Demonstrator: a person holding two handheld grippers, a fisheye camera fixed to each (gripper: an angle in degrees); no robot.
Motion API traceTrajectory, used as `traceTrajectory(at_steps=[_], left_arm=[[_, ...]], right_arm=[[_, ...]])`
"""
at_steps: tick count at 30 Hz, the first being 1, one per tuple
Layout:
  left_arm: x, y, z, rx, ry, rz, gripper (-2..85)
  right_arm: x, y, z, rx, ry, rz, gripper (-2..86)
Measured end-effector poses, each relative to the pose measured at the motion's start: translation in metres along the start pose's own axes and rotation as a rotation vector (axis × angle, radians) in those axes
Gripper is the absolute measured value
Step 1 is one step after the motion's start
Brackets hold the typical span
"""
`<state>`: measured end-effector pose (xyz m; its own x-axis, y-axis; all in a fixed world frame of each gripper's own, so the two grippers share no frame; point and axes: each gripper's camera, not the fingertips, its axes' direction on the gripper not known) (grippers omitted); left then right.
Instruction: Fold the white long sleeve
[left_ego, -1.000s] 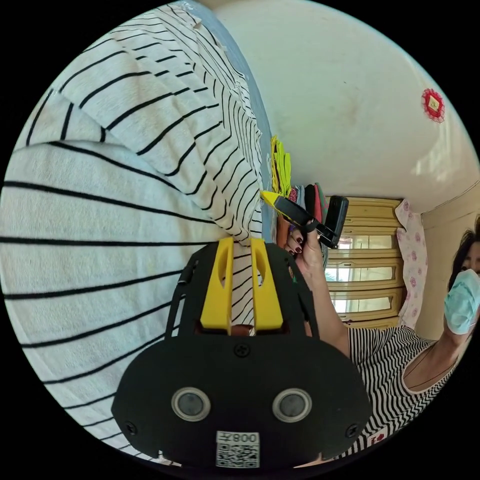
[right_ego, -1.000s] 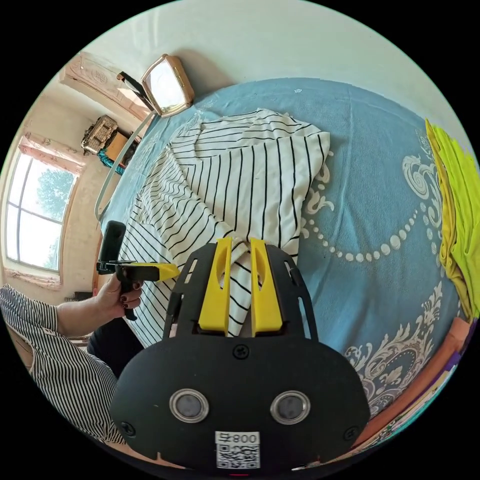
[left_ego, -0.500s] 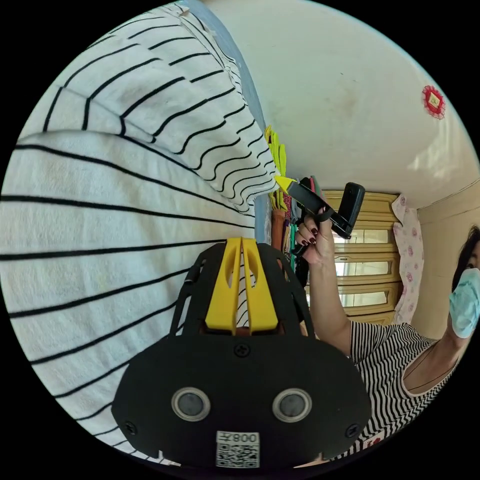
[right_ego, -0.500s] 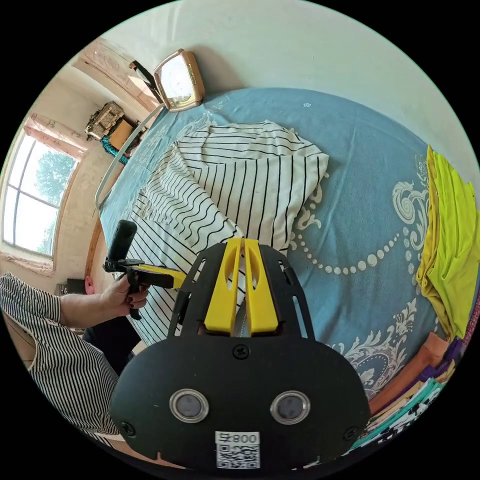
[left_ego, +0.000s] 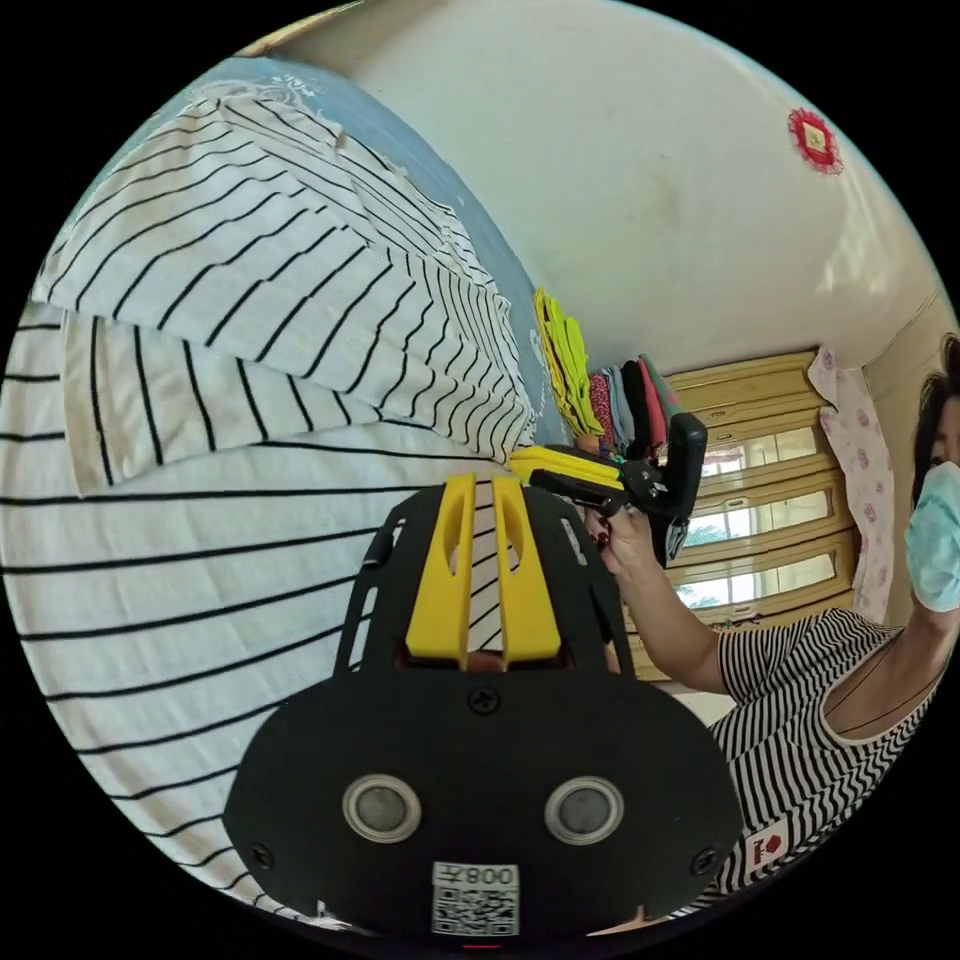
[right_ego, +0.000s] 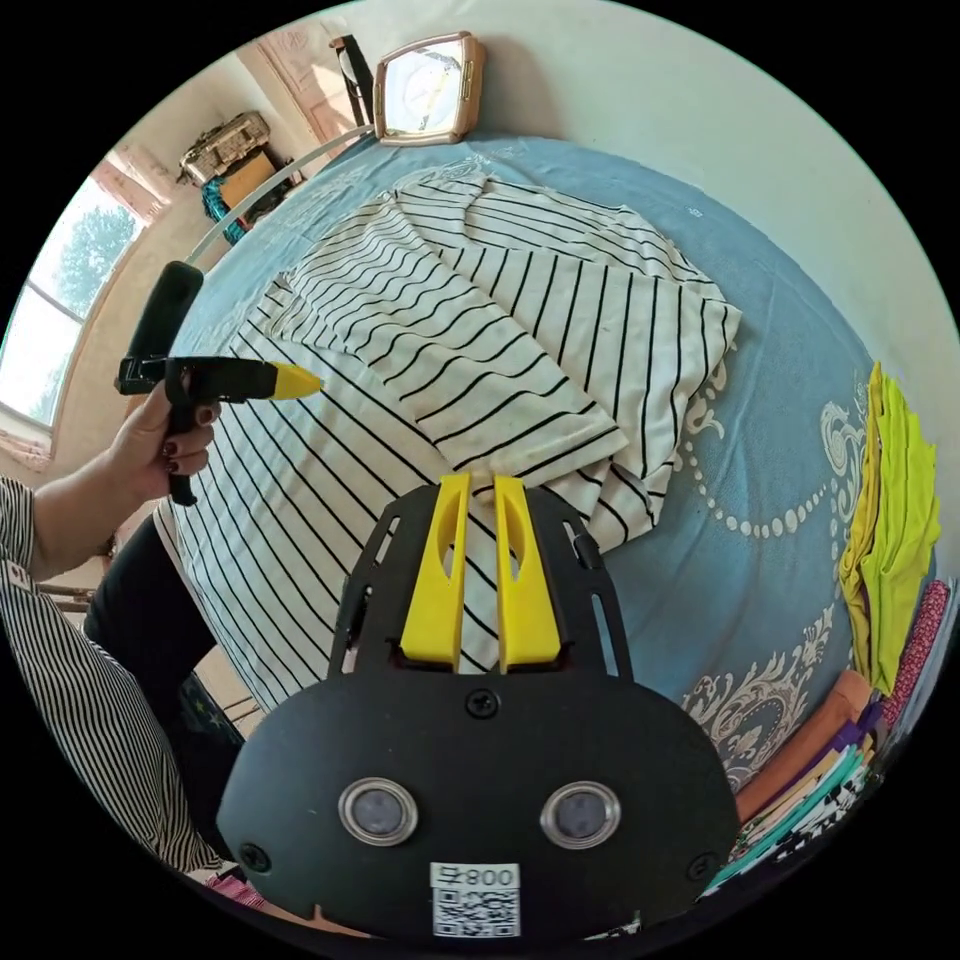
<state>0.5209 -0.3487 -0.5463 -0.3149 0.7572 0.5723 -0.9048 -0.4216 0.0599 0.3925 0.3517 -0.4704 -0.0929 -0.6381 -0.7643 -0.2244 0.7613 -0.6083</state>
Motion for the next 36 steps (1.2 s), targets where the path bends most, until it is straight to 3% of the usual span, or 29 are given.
traceTrajectory(at_steps=[9,15,18,27,31,36], left_arm=[[0.005,-0.046,-0.089,0.145,-0.186,0.082,3.7],[0.014,-0.096,-0.079,0.021,-0.291,0.178,4.5],[0.011,-0.111,-0.062,-0.085,-0.431,0.197,3.4],[0.007,-0.042,-0.173,0.098,-0.431,0.162,2.8],[-0.030,0.006,-0.245,0.195,-0.564,-0.015,1.7],[-0.062,0.033,-0.285,0.221,-0.486,-0.114,0.5]], right_arm=[[-0.016,0.024,-0.021,0.002,-0.088,-0.016,1.0],[-0.016,0.041,-0.021,-0.005,-0.118,0.007,0.8],[-0.015,0.050,-0.027,-0.016,-0.125,0.010,0.8],[0.013,0.102,-0.066,0.113,-0.201,0.147,0.8],[0.041,0.124,-0.082,0.182,-0.221,0.244,0.3],[0.069,0.128,-0.092,0.209,-0.204,0.300,0.1]])
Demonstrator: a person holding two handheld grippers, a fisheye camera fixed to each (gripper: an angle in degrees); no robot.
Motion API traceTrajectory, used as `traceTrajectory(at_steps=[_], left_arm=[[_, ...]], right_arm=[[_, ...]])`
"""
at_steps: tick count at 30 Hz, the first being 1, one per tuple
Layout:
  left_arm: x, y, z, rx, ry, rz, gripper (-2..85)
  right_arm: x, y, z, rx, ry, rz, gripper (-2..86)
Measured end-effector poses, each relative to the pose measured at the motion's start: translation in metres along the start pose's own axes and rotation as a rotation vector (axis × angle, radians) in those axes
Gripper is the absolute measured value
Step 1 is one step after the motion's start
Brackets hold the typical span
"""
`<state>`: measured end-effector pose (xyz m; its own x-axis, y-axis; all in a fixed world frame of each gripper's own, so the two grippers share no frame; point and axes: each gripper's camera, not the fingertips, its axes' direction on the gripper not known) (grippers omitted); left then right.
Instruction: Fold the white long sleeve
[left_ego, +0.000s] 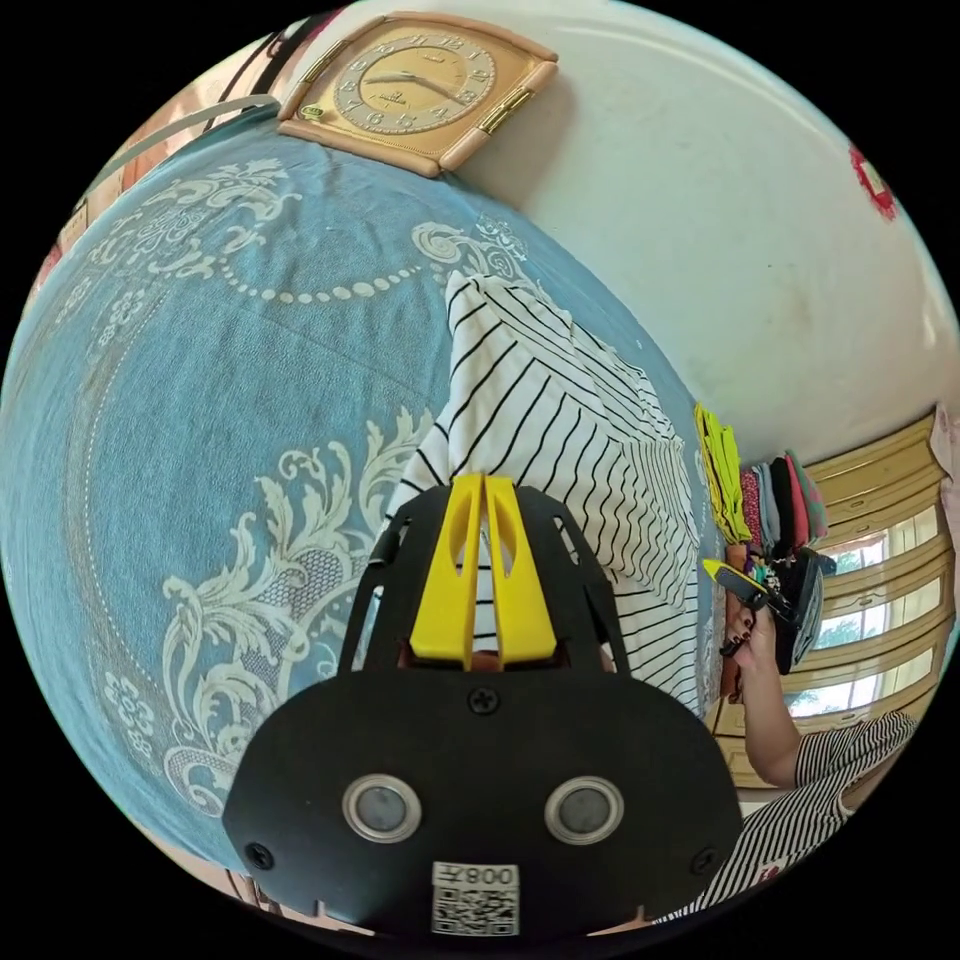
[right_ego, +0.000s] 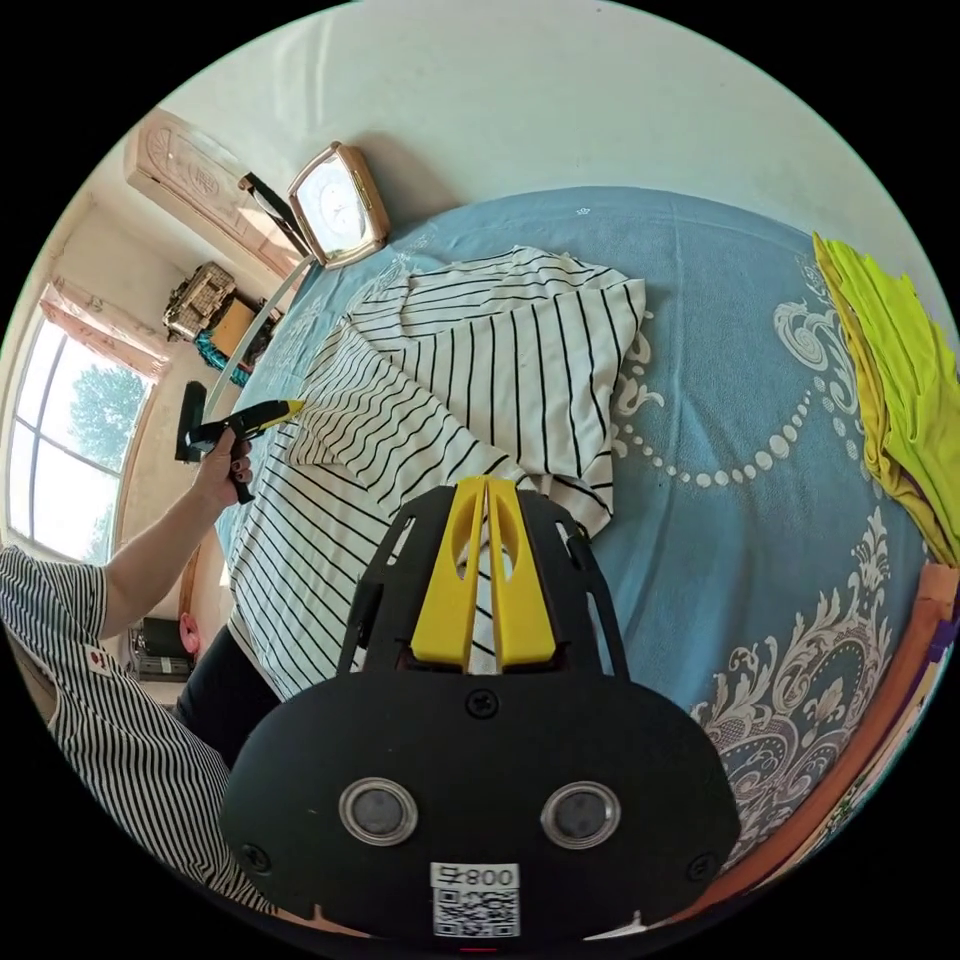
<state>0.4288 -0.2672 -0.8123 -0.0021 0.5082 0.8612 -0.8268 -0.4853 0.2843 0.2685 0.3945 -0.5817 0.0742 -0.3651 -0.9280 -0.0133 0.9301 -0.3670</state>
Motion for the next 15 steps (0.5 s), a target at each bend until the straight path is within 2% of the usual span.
traceTrajectory(at_steps=[4,9,15], left_arm=[[-0.010,0.012,-0.018,-0.027,-0.039,0.035,0.3],[-0.035,0.031,-0.063,0.015,0.024,0.038,0.4],[-0.075,0.100,-0.139,-0.005,0.079,0.027,1.1]], right_arm=[[0.025,0.002,0.015,-0.106,0.028,0.032,0.1],[0.046,0.031,-0.024,-0.045,-0.022,0.090,0.1],[0.063,0.116,-0.085,-0.016,-0.116,0.156,0.1]])
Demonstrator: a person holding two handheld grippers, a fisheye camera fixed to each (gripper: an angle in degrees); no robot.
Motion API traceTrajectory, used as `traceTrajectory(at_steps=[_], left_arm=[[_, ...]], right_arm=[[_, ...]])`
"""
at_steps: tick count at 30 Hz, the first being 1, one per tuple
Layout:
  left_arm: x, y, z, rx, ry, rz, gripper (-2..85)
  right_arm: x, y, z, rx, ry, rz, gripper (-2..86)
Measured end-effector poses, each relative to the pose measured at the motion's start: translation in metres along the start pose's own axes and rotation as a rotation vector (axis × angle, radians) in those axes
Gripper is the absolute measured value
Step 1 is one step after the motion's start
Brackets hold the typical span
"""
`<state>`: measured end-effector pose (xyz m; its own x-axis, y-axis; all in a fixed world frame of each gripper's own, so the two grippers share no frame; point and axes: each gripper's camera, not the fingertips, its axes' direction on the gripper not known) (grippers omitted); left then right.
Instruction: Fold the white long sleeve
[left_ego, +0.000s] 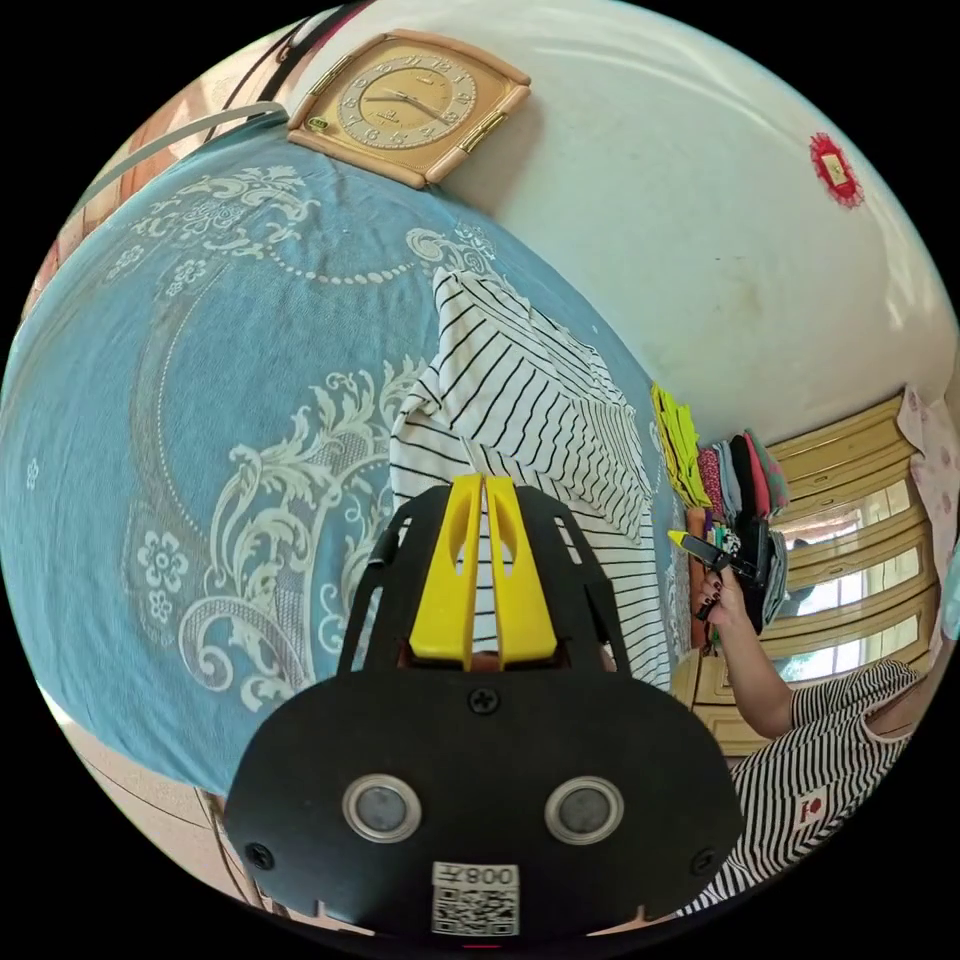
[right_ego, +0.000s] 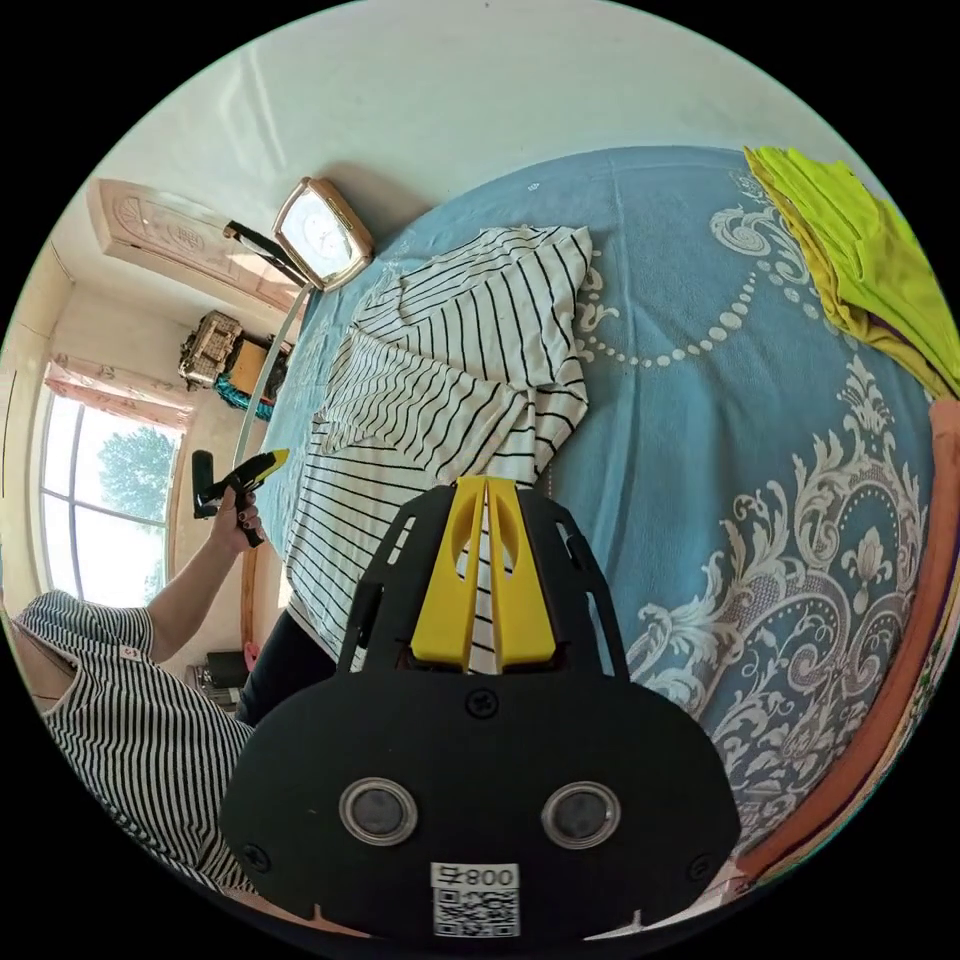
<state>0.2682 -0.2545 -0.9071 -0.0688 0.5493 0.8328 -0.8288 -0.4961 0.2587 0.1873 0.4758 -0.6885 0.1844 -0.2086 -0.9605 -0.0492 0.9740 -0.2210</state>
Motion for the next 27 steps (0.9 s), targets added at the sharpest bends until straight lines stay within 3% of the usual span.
traceTrajectory(at_steps=[14,27], left_arm=[[-0.112,0.247,-0.150,-0.131,0.087,-0.284,8.2],[-0.185,0.340,-0.196,-0.137,0.236,-0.431,12.8]], right_arm=[[0.067,0.286,-0.107,0.008,-0.137,0.369,0.9],[0.085,0.407,-0.144,0.068,-0.263,0.465,4.7]])
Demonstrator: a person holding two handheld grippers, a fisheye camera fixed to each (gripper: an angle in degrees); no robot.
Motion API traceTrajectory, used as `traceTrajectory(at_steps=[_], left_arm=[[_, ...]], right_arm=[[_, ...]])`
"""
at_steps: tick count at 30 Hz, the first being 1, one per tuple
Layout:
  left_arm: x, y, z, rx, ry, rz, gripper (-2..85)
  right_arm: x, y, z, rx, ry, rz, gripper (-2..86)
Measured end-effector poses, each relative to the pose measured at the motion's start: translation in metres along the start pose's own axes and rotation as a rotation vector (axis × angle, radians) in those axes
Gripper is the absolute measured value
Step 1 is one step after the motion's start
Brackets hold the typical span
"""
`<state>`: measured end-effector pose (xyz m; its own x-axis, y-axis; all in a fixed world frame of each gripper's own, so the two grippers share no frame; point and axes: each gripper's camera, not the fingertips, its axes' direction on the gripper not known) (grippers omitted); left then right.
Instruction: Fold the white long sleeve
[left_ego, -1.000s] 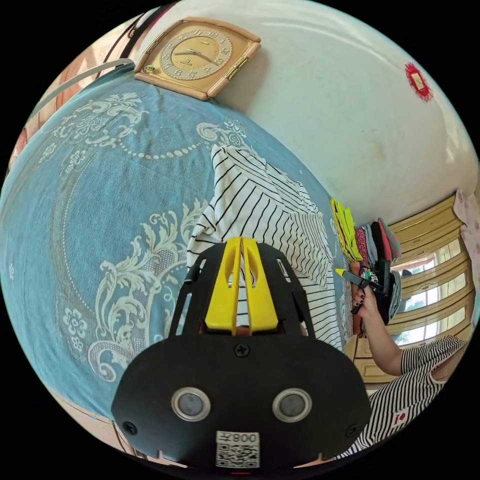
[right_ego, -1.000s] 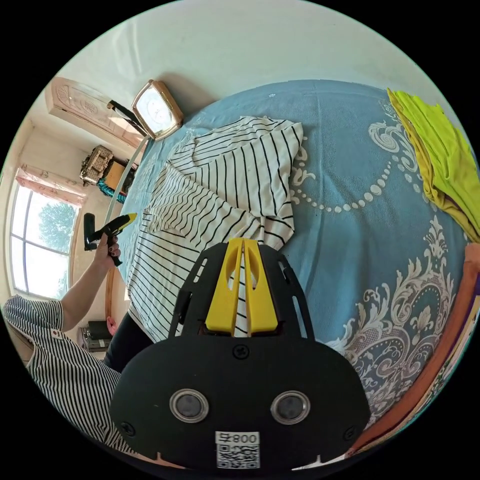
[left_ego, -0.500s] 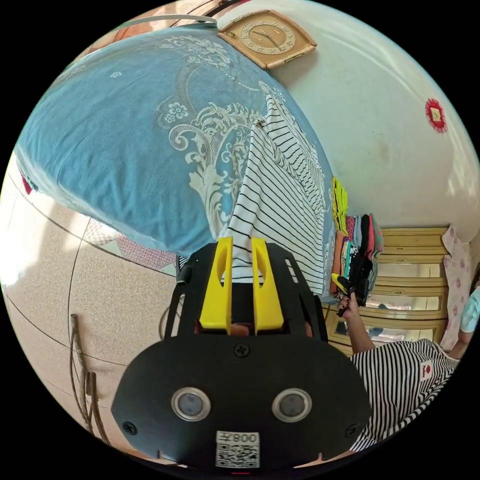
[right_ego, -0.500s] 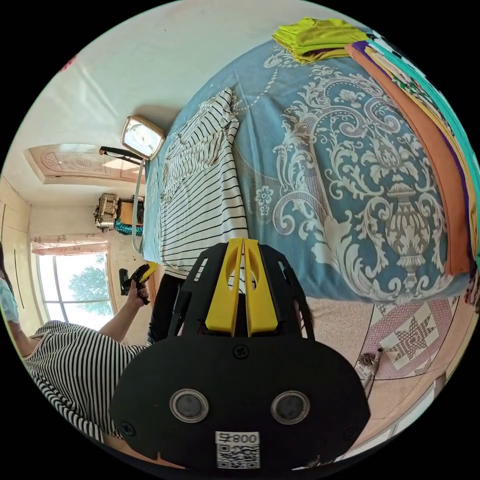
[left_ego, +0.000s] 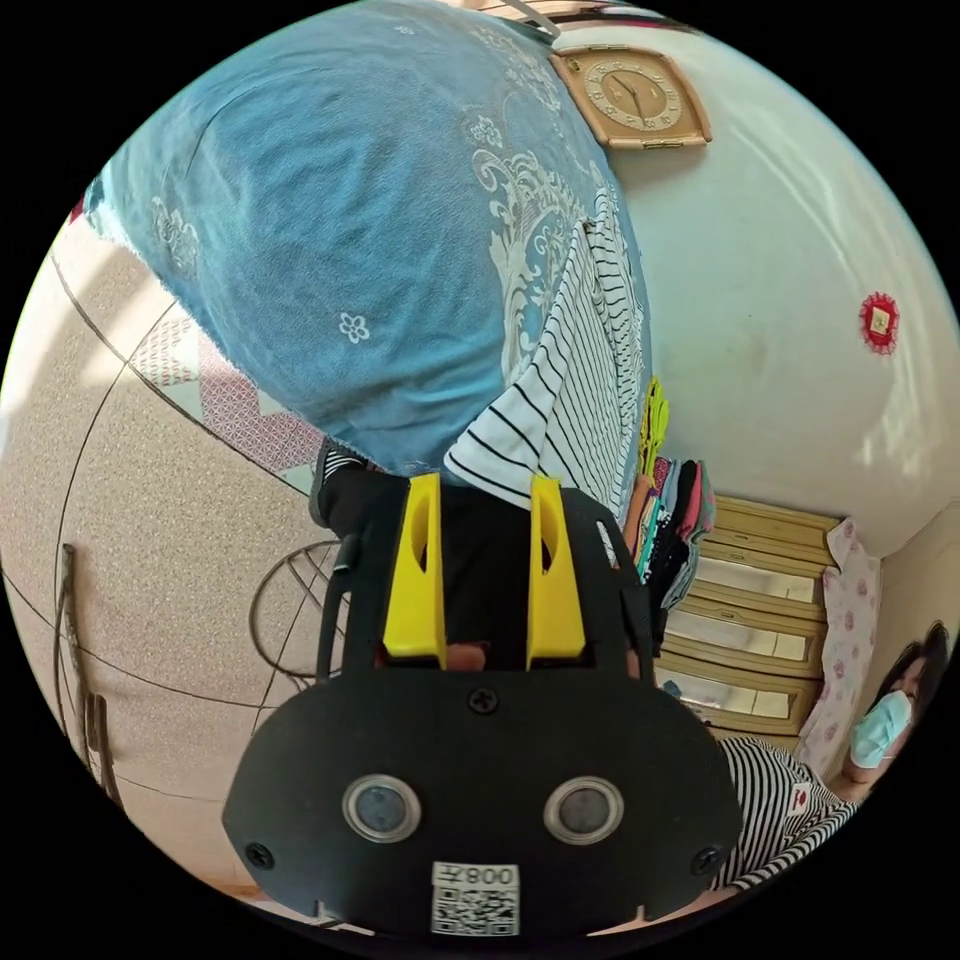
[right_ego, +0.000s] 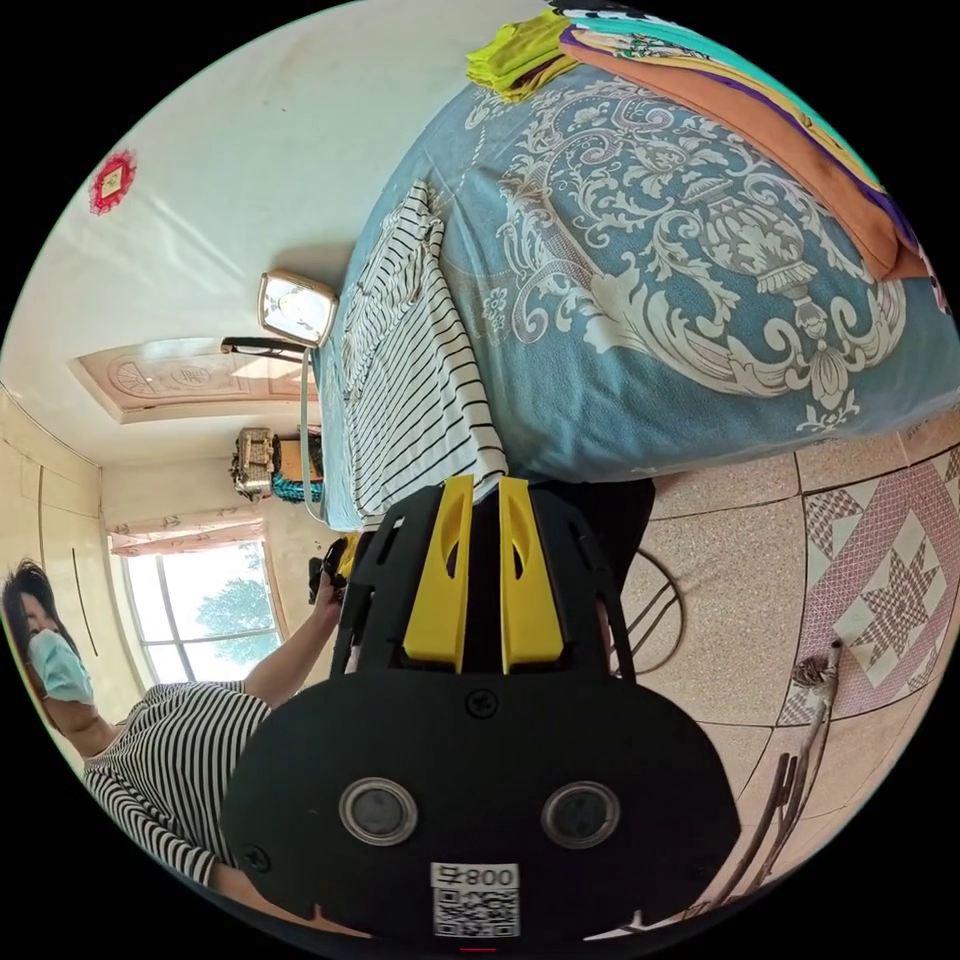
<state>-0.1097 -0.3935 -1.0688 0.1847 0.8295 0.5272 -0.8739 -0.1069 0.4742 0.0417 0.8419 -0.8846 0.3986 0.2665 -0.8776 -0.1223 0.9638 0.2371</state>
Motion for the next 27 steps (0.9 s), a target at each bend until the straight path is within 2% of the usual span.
traceTrajectory(at_steps=[10,20,27], left_arm=[[-0.032,0.008,-0.033,0.018,0.031,-0.041,12.4],[-0.041,0.035,-0.076,0.001,0.117,-0.040,5.1],[-0.031,0.055,-0.111,0.008,0.150,-0.025,2.3]], right_arm=[[0.017,0.037,-0.036,0.047,-0.014,0.049,6.8],[0.027,0.050,-0.035,0.012,-0.064,0.081,8.9],[0.027,0.064,-0.039,-0.024,-0.089,0.070,4.7]])
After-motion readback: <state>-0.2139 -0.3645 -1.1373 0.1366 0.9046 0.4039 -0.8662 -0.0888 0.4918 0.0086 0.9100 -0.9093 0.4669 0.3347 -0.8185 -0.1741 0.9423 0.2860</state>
